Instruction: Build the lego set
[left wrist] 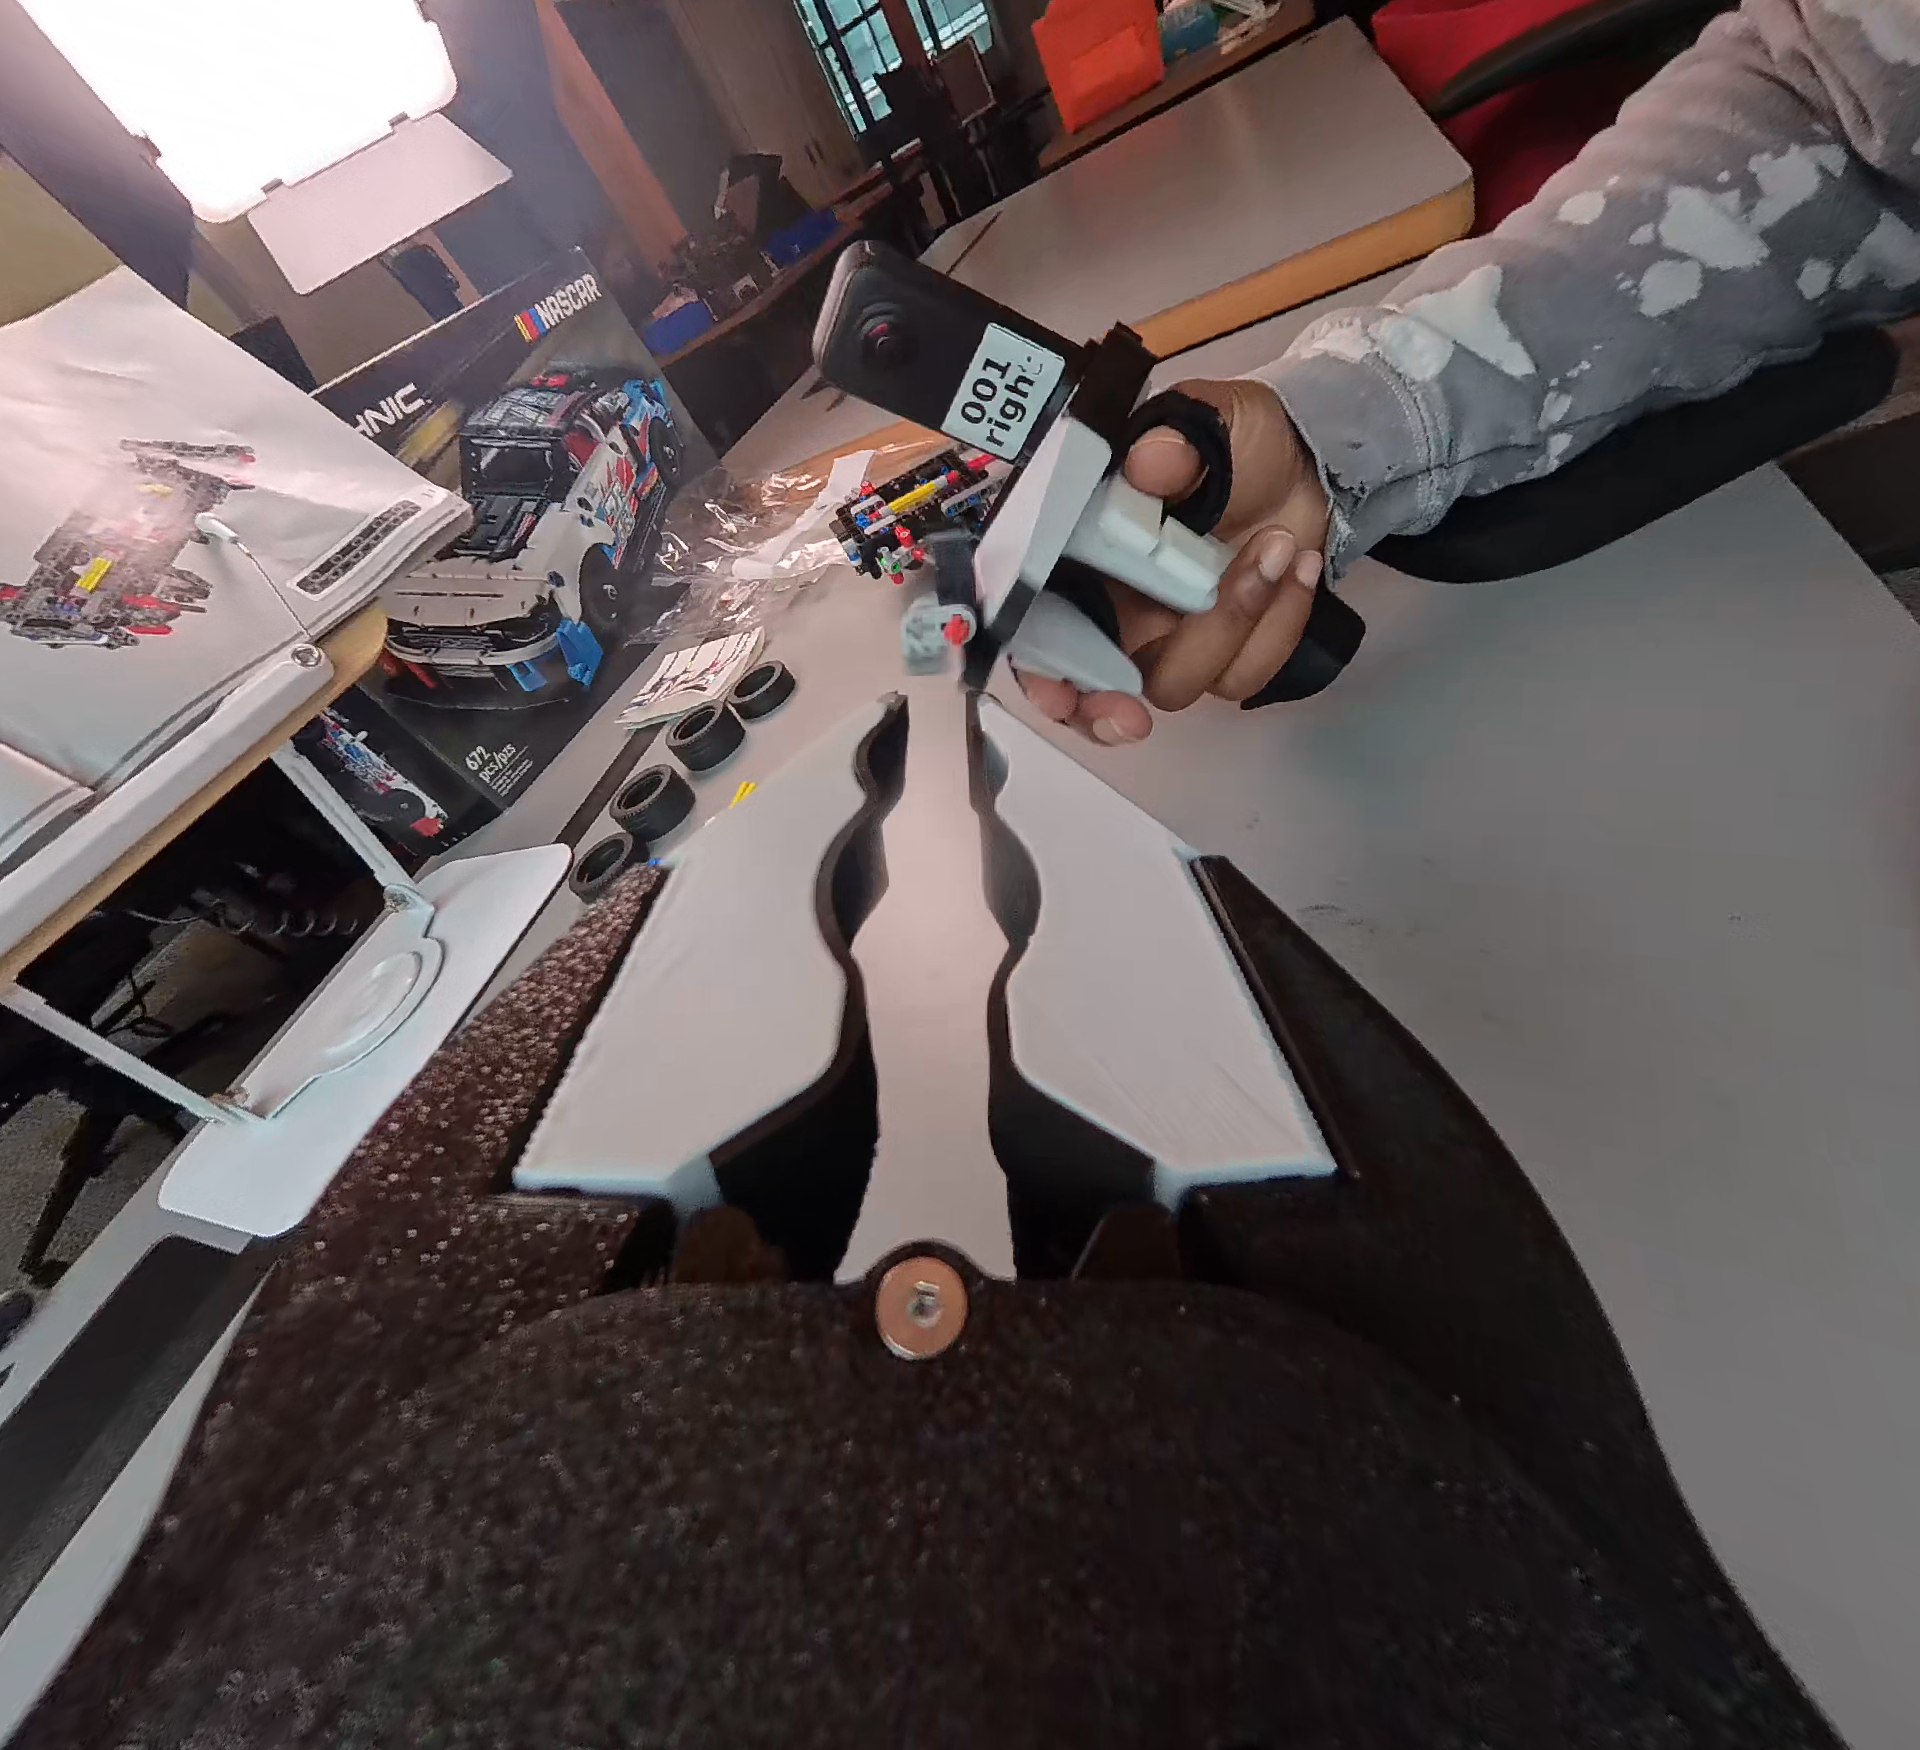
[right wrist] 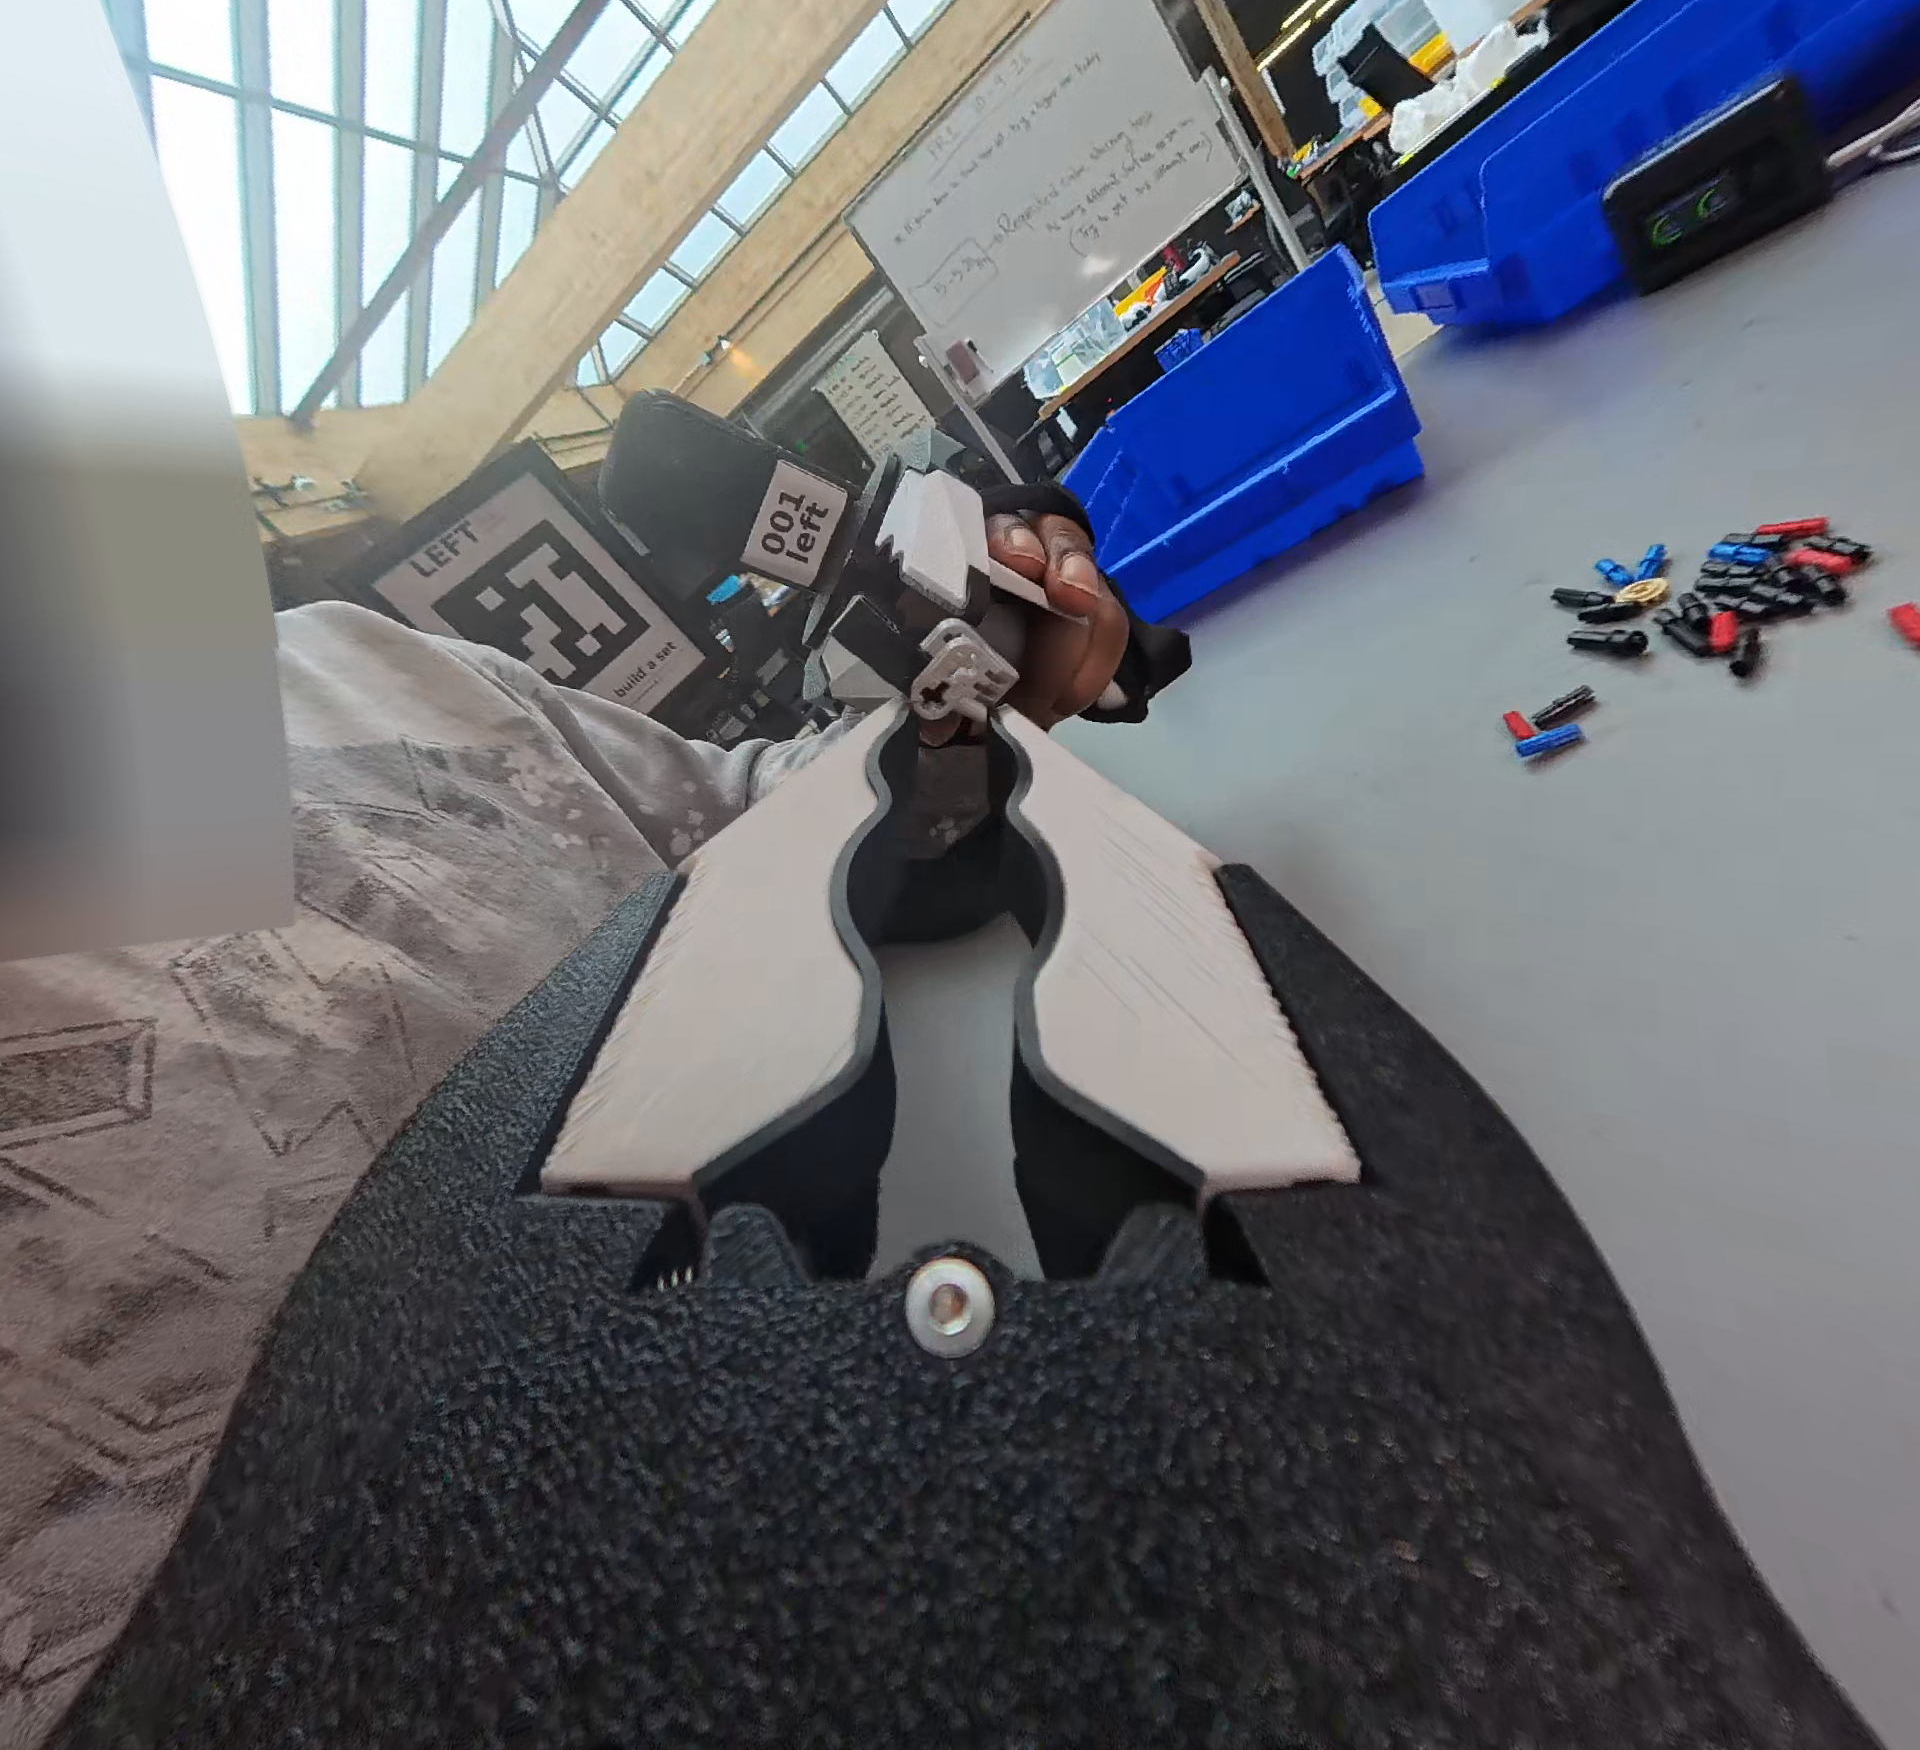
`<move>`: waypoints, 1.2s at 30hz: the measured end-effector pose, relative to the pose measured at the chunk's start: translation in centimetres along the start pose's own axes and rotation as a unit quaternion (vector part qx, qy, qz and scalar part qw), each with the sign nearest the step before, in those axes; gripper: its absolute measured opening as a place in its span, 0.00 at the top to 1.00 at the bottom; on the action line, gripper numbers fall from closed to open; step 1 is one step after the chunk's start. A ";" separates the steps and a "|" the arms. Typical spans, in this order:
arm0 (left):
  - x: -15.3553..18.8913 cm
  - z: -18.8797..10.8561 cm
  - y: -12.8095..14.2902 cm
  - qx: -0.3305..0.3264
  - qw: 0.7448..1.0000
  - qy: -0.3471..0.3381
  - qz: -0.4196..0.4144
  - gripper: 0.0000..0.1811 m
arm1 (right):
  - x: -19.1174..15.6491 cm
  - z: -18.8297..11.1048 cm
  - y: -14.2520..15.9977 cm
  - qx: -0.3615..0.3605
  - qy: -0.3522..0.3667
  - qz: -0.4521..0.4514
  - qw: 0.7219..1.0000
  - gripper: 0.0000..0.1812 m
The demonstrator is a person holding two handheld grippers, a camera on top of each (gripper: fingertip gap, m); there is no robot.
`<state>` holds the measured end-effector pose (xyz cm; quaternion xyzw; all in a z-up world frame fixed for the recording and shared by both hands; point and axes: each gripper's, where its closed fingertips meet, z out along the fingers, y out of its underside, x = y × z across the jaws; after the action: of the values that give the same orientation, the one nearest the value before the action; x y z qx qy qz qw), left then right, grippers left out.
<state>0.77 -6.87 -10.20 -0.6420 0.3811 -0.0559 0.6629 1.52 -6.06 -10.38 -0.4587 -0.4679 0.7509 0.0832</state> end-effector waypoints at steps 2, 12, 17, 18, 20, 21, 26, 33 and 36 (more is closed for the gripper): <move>-0.4 -0.3 -0.3 0.009 1.000 -0.003 -0.006 0.94 | 0.3 -0.5 -0.9 0.022 0.018 -0.022 0.999 1.00; -2.7 -0.5 2.8 -0.039 0.994 -0.020 -0.099 0.93 | 1.8 -0.6 0.7 -0.041 0.090 -0.118 0.988 1.00; -3.8 -0.8 3.6 -0.048 0.990 -0.041 -0.123 0.92 | 5.1 -2.3 -0.8 -0.040 0.184 -0.142 0.972 0.98; -3.8 -0.7 3.7 -0.050 0.990 -0.043 -0.125 0.92 | 6.8 -3.0 -1.4 -0.055 0.232 -0.162 0.958 0.95; -3.8 -0.4 3.8 -0.051 0.989 -0.043 -0.134 0.91 | 11.2 -4.9 -2.7 -0.112 0.338 -0.213 0.910 0.86; -3.8 -0.3 3.9 -0.050 0.988 -0.042 -0.140 0.91 | 13.3 -5.6 -3.4 -0.145 0.375 -0.233 0.885 0.81; -3.8 -0.1 4.9 -0.058 0.982 -0.047 -0.173 0.90 | 22.4 -5.6 -6.0 -0.247 0.460 -0.217 0.825 0.67; -4.2 -0.3 5.6 -0.063 0.979 -0.053 -0.185 0.91 | 28.3 -4.6 -6.5 -0.329 0.491 -0.180 0.786 0.82; -4.5 -0.5 5.6 -0.067 0.977 -0.063 -0.190 0.91 | 25.3 -2.9 -7.5 -0.301 0.441 -0.268 0.802 0.82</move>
<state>-4.96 -3.78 -13.20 -0.7481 0.2123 -0.1144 0.6182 -12.79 13.86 -20.42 -0.5985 -0.6873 0.2371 0.3364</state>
